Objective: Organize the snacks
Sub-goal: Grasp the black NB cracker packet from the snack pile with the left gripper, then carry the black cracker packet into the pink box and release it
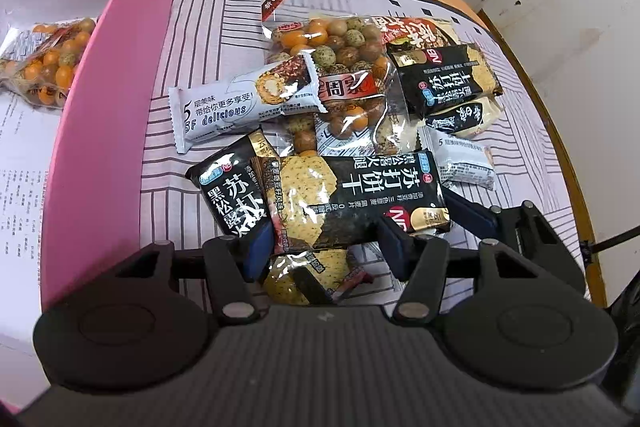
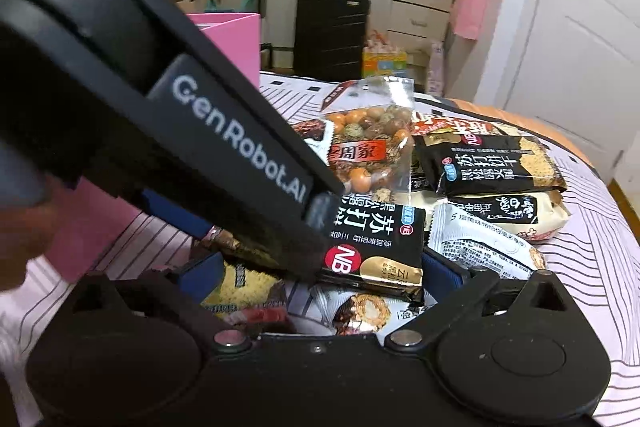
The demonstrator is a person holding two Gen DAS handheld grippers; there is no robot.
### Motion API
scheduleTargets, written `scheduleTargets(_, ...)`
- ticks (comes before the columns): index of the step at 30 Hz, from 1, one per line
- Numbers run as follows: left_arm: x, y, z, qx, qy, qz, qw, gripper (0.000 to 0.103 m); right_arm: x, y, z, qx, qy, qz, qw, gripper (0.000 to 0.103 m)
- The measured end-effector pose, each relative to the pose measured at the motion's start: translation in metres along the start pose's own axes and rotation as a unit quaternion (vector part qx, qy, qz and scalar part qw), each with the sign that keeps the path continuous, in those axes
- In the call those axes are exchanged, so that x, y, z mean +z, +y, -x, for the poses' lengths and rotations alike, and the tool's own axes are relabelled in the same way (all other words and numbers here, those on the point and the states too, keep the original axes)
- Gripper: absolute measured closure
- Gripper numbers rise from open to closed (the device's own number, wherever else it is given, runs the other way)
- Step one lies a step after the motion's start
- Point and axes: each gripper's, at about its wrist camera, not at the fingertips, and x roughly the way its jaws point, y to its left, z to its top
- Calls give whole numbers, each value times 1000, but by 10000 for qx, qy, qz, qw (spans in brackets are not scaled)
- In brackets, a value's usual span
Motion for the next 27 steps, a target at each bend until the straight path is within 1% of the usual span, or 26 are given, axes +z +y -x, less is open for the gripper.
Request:
scheduleTargets(4, -1, -2, 0, -83, -30, -47, 10000, 47, 0, 3, 3, -47, -55, -40, 10000, 0)
scheduleTargets(7, -1, -5, 2, -48, -43, -152, 9999, 47, 0, 2, 10, -69, -46, -125, 9999, 3)
scheduleTargets(11, -3, -10, 7, -18, -56, -230, 9997, 47, 2, 1, 23, -47, -16, -284, 9996, 3)
scheduleTargets(17, -13, -27, 26, 90, -7, -505, 9987, 47, 5, 2, 50, 171, 159, -465, 9986, 3)
scheduleTargets(22, -28, -35, 47, 214, 56, -638, 9977, 47, 1, 13, 77, 215, 241, -279, 9991, 3)
scheduleTargets(25, -37, -36, 62, 195, 54, -593, 9980, 47, 1, 19, 94, 205, 247, -136, 9994, 3)
scheduleTargets(26, -40, -37, 67, 188, 48, -569, 9982, 47, 6, 17, 89, 207, 262, -115, 9994, 3)
scheduleTargets(27, -43, -37, 73, 179, 11, -544, 9984, 47, 9, 19, 94, 193, 270, -92, 9994, 3)
